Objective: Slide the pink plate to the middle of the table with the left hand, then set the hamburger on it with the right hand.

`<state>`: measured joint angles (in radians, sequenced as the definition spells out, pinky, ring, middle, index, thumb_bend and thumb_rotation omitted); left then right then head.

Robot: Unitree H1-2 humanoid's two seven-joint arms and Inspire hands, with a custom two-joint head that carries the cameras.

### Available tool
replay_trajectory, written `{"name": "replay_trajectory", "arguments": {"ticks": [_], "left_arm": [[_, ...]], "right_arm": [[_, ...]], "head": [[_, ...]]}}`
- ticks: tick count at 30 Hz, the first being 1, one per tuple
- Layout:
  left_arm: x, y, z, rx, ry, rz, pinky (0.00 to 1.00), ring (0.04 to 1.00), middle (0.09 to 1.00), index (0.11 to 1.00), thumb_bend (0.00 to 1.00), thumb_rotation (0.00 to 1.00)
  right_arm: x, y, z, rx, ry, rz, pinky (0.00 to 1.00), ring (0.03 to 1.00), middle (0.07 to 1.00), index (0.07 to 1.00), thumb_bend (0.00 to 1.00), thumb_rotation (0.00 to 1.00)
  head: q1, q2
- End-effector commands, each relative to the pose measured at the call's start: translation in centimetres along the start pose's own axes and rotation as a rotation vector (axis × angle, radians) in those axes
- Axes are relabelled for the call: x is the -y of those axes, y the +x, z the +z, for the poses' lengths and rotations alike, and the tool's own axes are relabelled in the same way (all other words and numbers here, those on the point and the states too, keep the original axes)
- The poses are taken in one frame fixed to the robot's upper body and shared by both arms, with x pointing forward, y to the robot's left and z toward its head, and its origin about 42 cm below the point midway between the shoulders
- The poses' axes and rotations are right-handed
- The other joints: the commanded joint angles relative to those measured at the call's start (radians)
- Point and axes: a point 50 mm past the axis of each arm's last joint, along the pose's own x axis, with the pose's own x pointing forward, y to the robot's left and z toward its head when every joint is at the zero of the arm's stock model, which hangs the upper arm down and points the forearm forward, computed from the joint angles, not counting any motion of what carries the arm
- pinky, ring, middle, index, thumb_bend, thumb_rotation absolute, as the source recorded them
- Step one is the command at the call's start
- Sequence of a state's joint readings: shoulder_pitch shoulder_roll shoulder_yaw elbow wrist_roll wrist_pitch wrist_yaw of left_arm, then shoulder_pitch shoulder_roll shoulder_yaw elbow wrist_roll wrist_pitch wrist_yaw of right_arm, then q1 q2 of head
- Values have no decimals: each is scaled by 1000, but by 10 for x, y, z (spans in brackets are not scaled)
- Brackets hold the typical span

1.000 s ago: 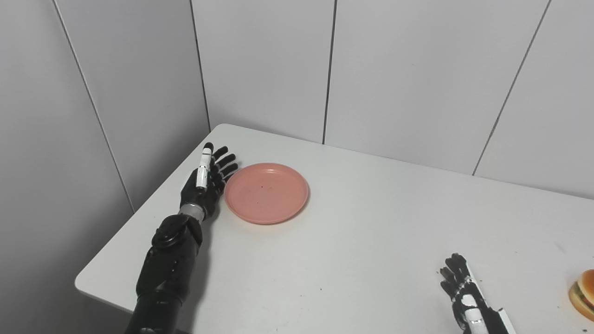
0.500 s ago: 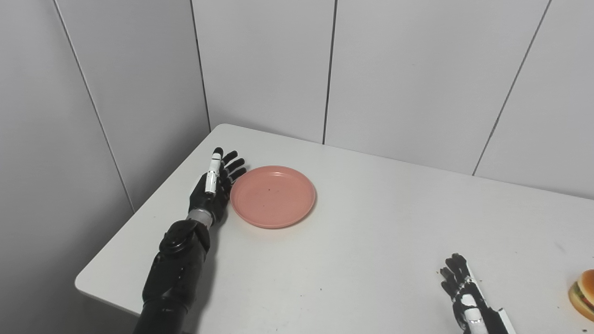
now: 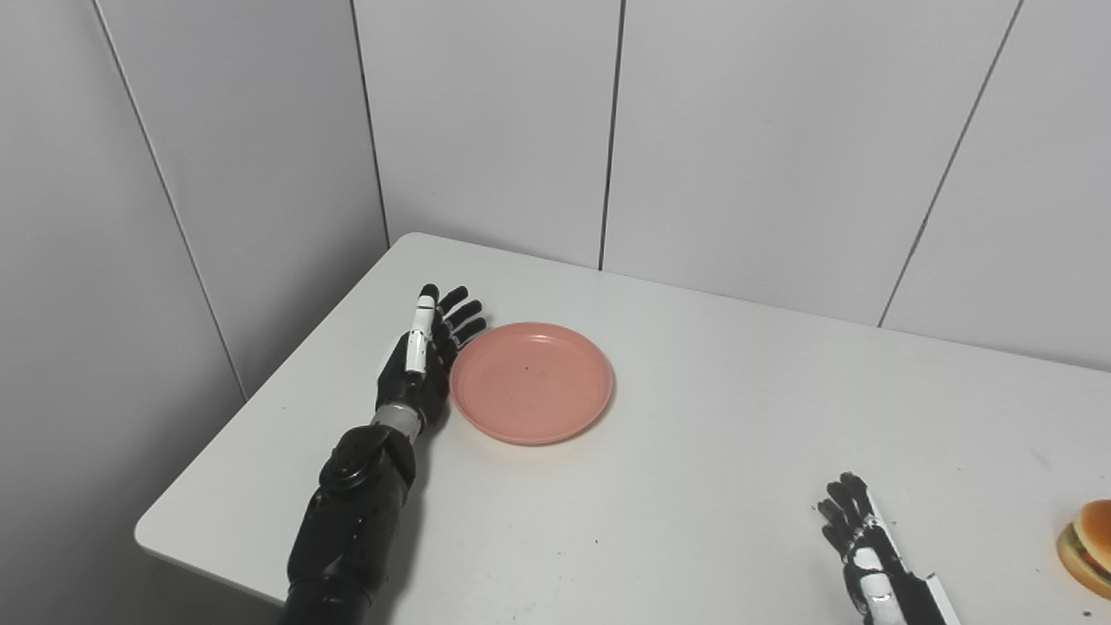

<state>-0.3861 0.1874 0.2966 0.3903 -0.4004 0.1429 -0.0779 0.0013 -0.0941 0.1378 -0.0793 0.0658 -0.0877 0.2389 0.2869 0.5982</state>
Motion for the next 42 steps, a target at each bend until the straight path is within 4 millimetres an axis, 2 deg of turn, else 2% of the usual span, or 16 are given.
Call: {"name": "replay_trajectory", "arguments": {"ticks": [1, 14, 25, 32, 42], "left_arm": [[12, 3, -2, -18, -2, -24, 875, 868, 863, 848, 502, 1000], [50, -1, -23, -53, -10, -115, 871, 860, 856, 844, 510, 1000], [92, -10, -34, -88, -41, -201, 895, 866, 860, 839, 516, 999], [127, -28, -41, -104, -57, -293, 902, 875, 871, 860, 507, 1000], [151, -50, -51, -138, -54, -375, 886, 876, 872, 862, 504, 1000]], "right_arm": [[-4, -1, -3, -19, 12, -4, 1000, 966, 980, 1000, 545, 952], [-9, 1, 1, -22, 0, -15, 997, 959, 976, 1000, 572, 958], [-15, 3, 3, -21, 5, -18, 995, 959, 972, 1000, 579, 946], [-18, 4, 7, -12, 0, -25, 979, 951, 969, 1000, 573, 949], [-22, 7, 14, 6, -15, -36, 967, 949, 968, 1000, 578, 992]], "head": [[-1, 0], [-43, 22], [-88, 38], [-114, 53], [-150, 68]]}}
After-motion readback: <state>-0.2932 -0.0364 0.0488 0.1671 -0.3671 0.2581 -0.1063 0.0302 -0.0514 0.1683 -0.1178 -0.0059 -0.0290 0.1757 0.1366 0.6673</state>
